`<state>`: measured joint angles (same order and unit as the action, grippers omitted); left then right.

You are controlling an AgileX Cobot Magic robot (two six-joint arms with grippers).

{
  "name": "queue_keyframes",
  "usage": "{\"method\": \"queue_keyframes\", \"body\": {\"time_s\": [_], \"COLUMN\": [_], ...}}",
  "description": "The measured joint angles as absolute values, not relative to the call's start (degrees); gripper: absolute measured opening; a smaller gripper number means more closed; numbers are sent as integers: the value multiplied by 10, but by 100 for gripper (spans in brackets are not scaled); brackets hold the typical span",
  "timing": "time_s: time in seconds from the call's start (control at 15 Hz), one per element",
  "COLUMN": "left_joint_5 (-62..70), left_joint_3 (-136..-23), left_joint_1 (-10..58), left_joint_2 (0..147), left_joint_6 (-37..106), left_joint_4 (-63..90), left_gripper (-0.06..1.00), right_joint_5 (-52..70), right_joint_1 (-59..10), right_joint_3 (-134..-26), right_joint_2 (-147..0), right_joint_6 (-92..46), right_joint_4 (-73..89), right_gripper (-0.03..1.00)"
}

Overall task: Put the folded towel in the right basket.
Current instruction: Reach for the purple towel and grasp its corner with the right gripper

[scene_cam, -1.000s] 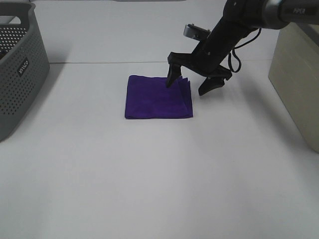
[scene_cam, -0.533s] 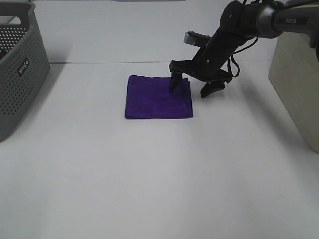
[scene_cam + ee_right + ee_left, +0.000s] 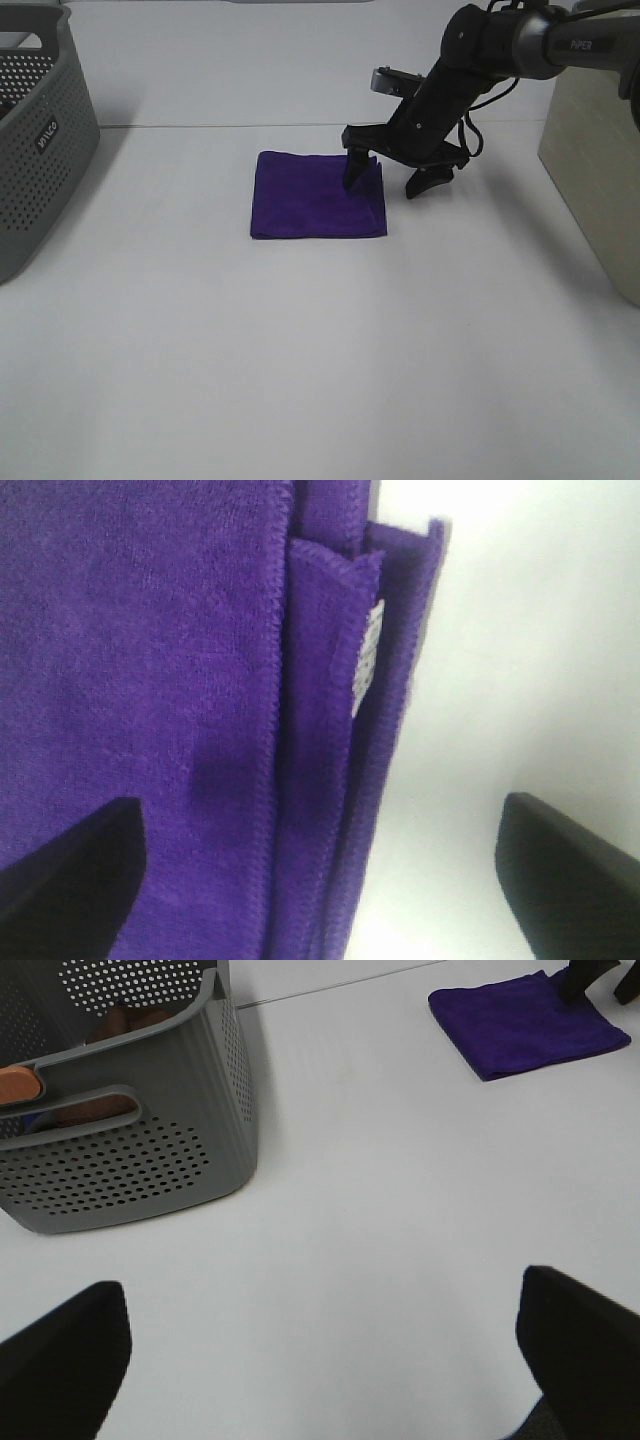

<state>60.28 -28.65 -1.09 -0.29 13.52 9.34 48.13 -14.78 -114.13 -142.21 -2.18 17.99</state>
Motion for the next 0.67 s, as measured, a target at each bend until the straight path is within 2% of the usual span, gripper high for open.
{"method": "queue_keyframes", "body": {"time_s": [0.4, 0.67], "left_joint_5": [603, 603], "left_joint_3": [-286, -286], "left_joint_1": [-11, -11], "left_joint_2": [-3, -3], "left_joint_6": [135, 135], "left_joint_4": [93, 93], "left_gripper": [99, 99], "right_joint_5": [490, 492], "right_joint_1": [-148, -150], "right_joint_3": [-1148, -1153], "right_joint_2": [-1428, -1445], "right_joint_6": [-22, -22], "right_joint_4": [197, 281], "right_gripper": [83, 76]}}
